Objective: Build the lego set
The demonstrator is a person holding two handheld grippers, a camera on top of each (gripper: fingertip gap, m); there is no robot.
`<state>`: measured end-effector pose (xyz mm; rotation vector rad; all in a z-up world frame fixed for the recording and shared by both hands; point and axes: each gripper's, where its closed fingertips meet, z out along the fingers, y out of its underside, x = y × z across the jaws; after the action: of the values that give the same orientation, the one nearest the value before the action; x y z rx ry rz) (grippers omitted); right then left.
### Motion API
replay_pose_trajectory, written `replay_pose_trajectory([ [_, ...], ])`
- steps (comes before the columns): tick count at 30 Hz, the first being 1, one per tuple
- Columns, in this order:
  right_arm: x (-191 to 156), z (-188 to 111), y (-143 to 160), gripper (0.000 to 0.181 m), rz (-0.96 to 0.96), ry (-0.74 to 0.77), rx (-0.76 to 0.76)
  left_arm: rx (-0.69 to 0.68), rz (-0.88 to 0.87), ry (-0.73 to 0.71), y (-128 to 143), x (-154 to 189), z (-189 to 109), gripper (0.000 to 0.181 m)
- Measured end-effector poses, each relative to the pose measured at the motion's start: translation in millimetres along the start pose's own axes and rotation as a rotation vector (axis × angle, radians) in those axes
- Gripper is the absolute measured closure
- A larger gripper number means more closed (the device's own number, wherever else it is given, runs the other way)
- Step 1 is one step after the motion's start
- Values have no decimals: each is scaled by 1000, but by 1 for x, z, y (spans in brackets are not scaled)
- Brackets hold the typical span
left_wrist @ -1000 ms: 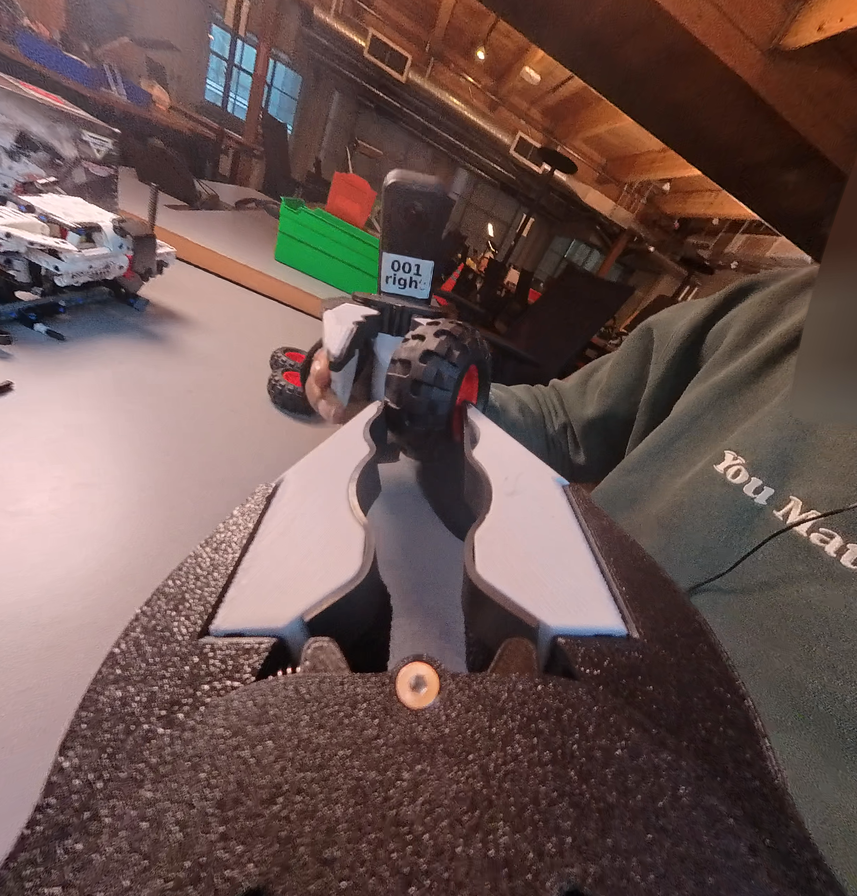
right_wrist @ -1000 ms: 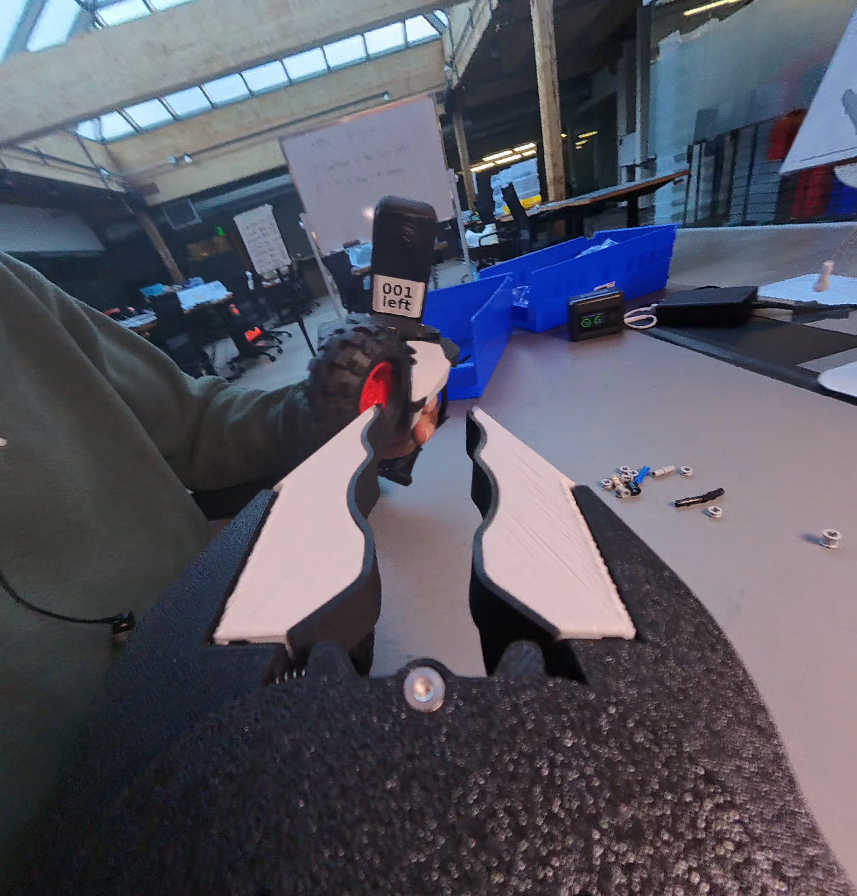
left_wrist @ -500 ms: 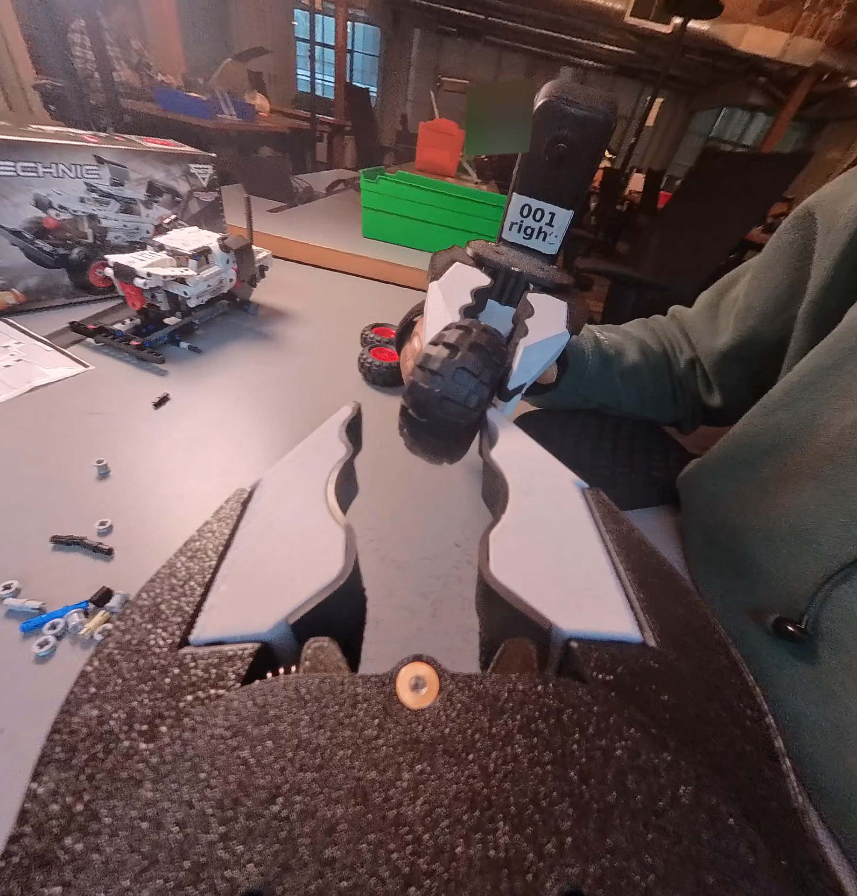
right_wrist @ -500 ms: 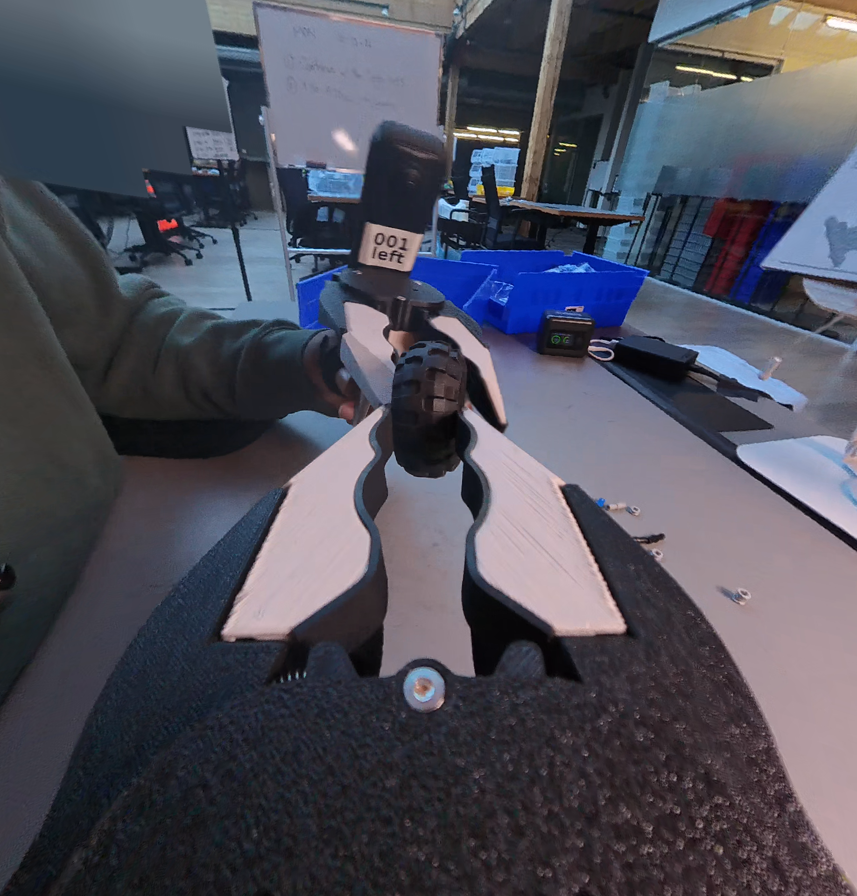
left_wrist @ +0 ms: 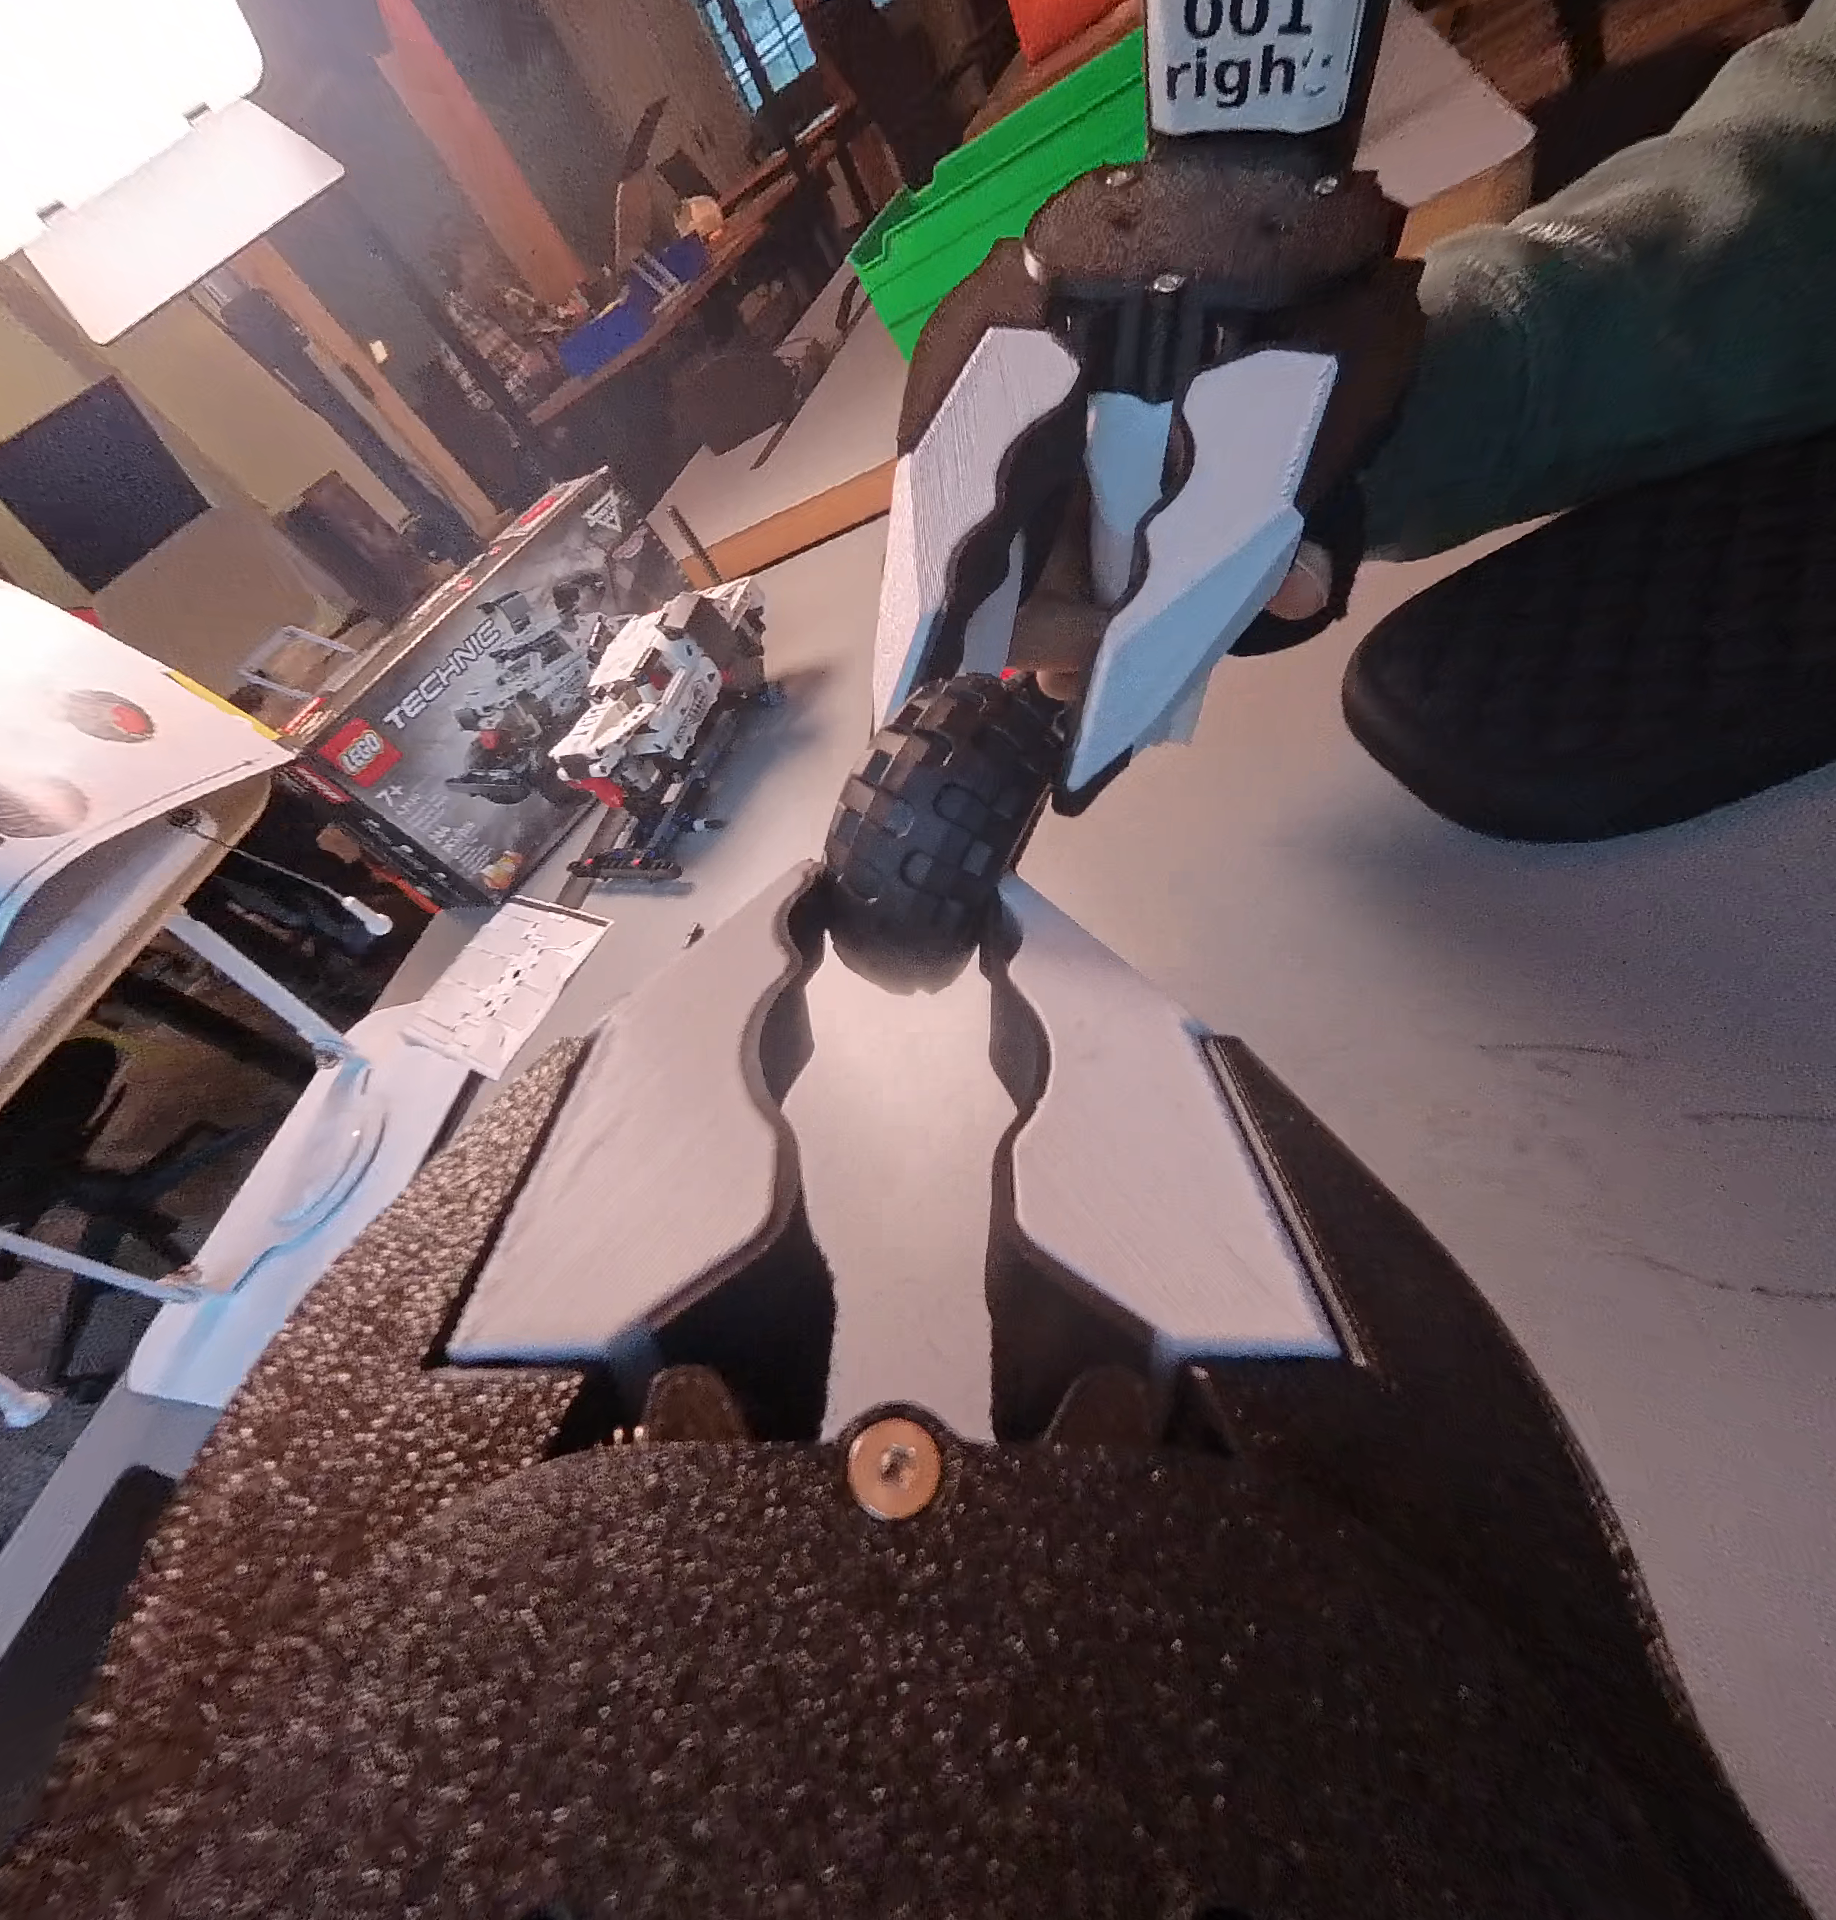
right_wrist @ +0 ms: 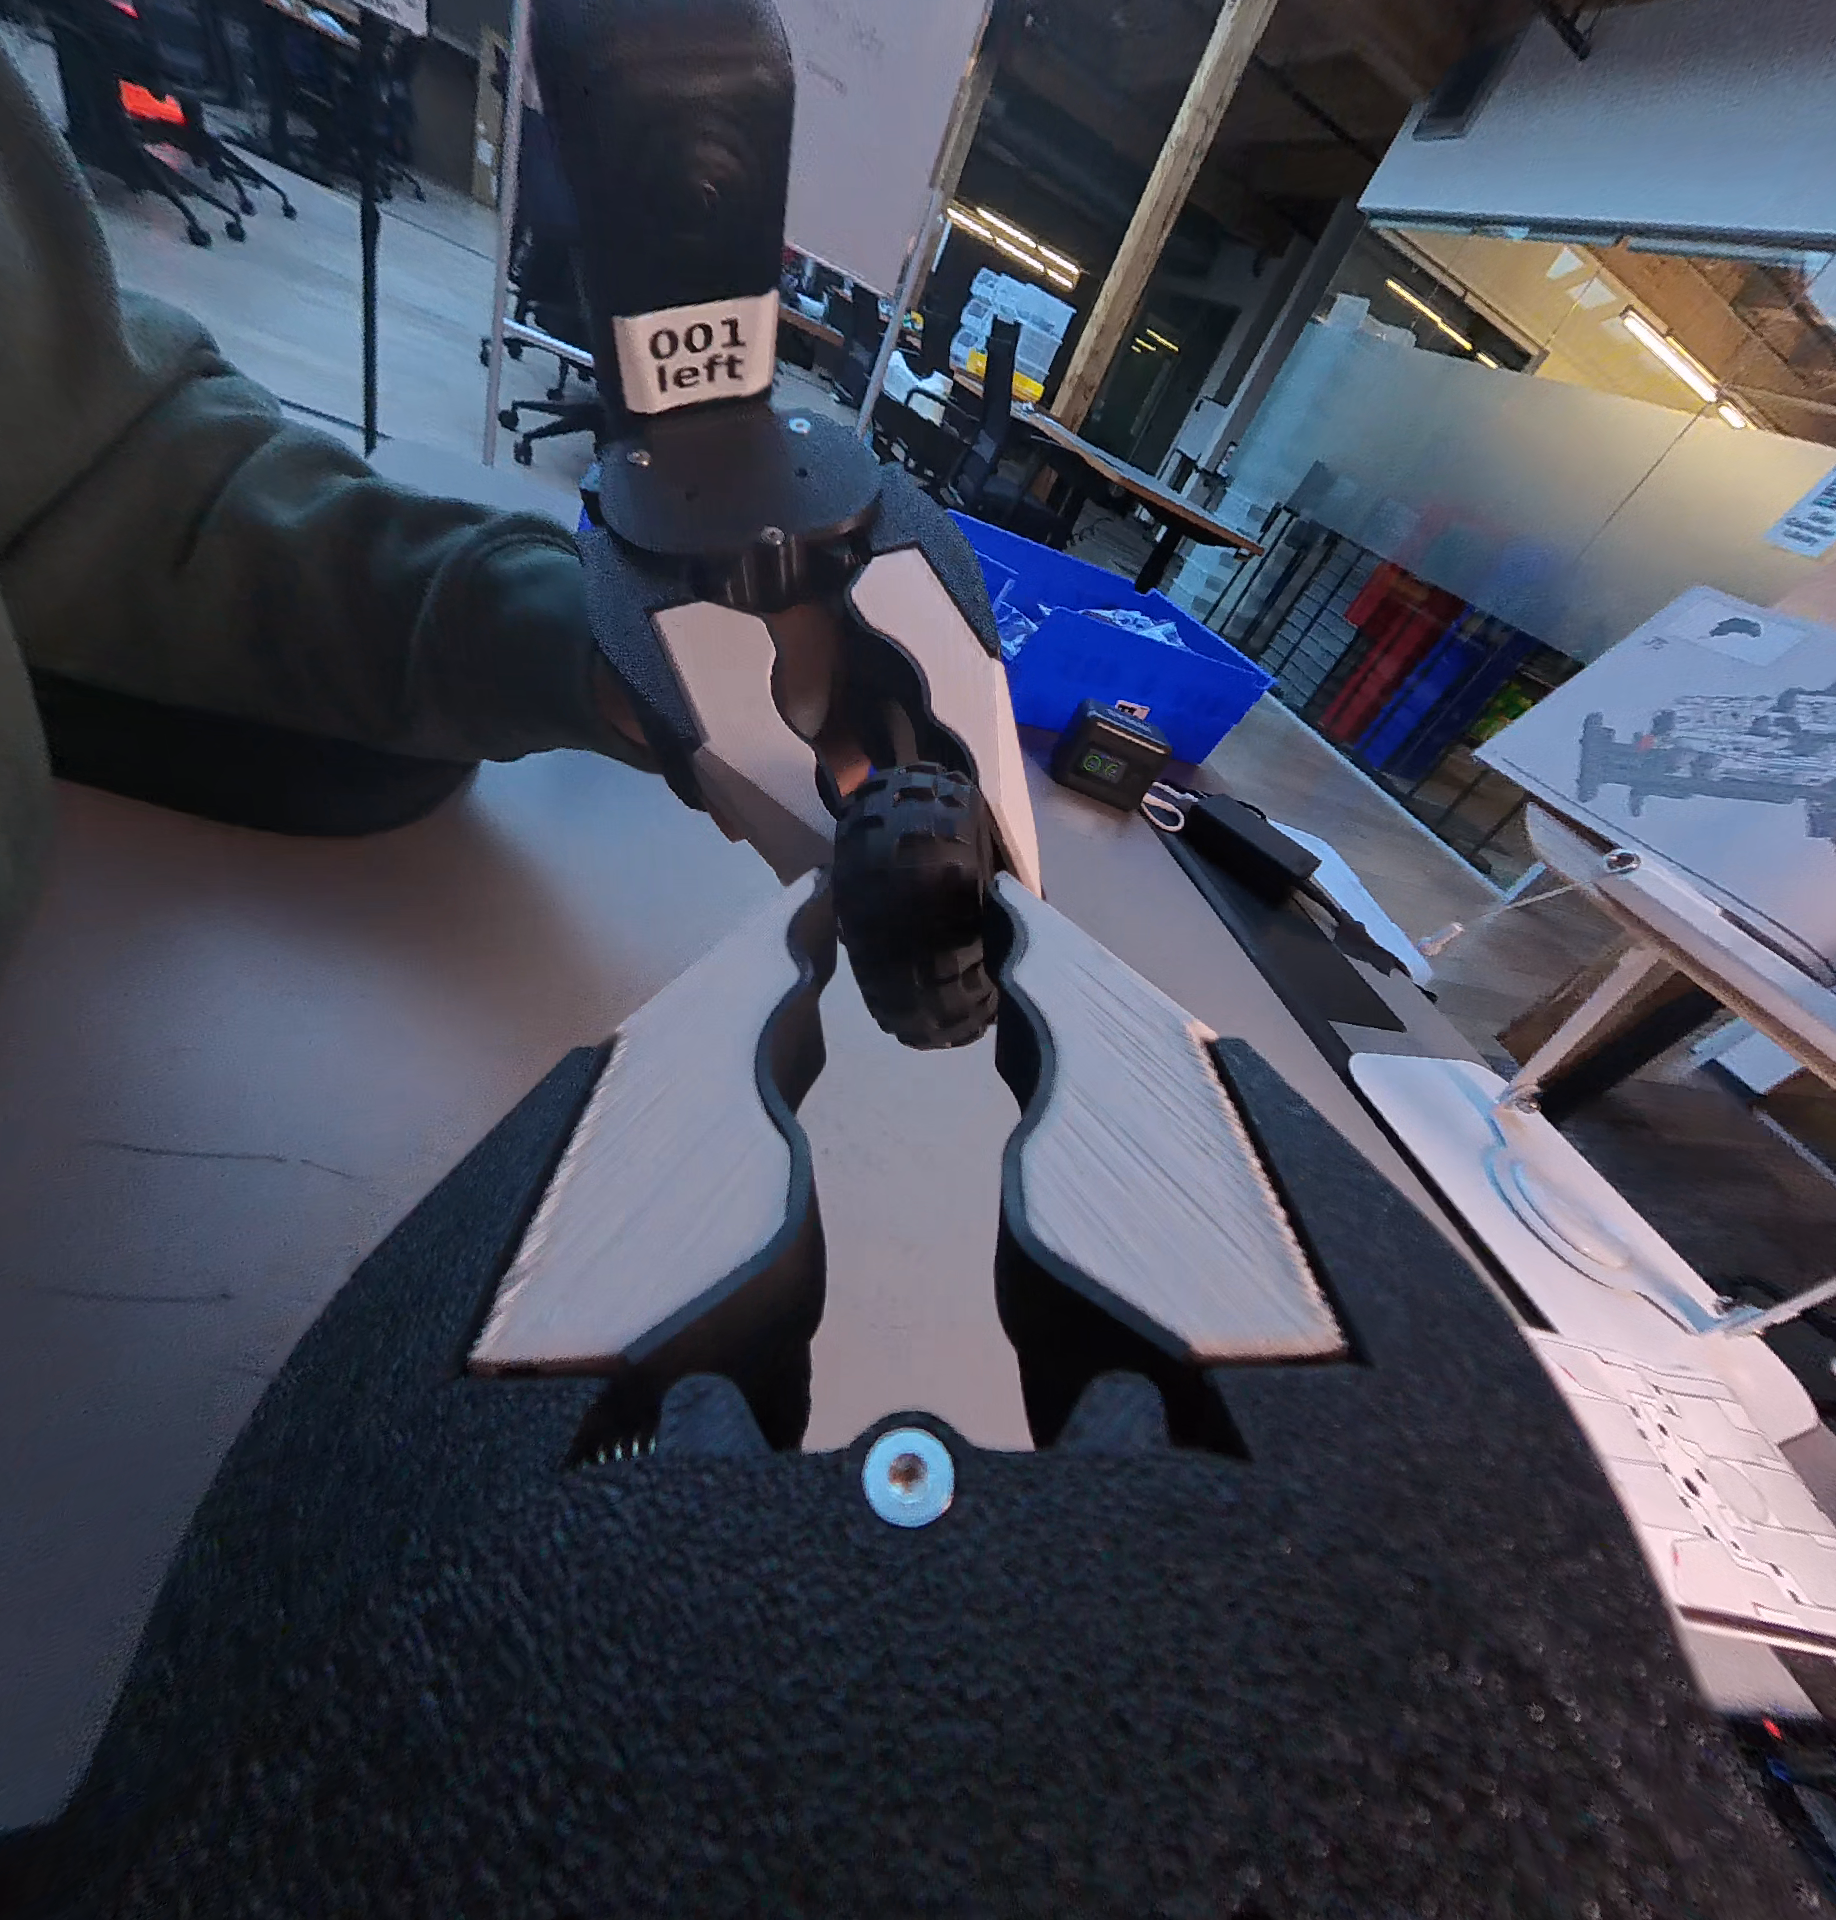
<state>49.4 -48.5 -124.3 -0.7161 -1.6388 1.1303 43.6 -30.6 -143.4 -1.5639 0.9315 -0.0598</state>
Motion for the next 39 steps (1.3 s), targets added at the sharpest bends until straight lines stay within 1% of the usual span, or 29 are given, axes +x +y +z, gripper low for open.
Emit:
replay_pose_trajectory([
  [6, 4, 2, 0, 155, -81, 72, 4, -28, 31, -43, 3, -5, 0, 155],
  [9, 0, 2, -3, 154, -41, 41, 31, -67, 56, -48, 11, -4, 3, 155],
  [11, 0, 4, 0, 155, -36, 41, 6, -92, 68, -51, 16, -4, 4, 155],
  [13, 4, 5, 7, 161, -36, 65, -34, -133, 111, -80, 21, -6, 6, 155],
  [16, 4, 8, 12, 159, -15, 69, -60, -167, 168, -112, 23, -6, 7, 155],
  [18, 3, 10, 15, 154, -17, 65, -74, -189, 206, -131, 25, -8, 7, 154],
  [21, 2, 11, 21, 158, -31, 63, -97, -210, 244, -139, 30, -7, 8, 154],
  [27, -1, 8, 21, 162, -36, 33, -73, -185, 247, -147, 27, -5, 9, 152],
  [34, 0, 8, 18, 162, -75, 60, -59, -174, 245, -172, 25, -6, 10, 152],
  [36, -1, 8, 18, 162, -72, 58, -54, -162, 222, -160, 25, -5, 10, 152],
  [39, -1, 6, 15, 163, -19, 29, -29, -117, 133, -109, 22, -2, 11, 151],
])
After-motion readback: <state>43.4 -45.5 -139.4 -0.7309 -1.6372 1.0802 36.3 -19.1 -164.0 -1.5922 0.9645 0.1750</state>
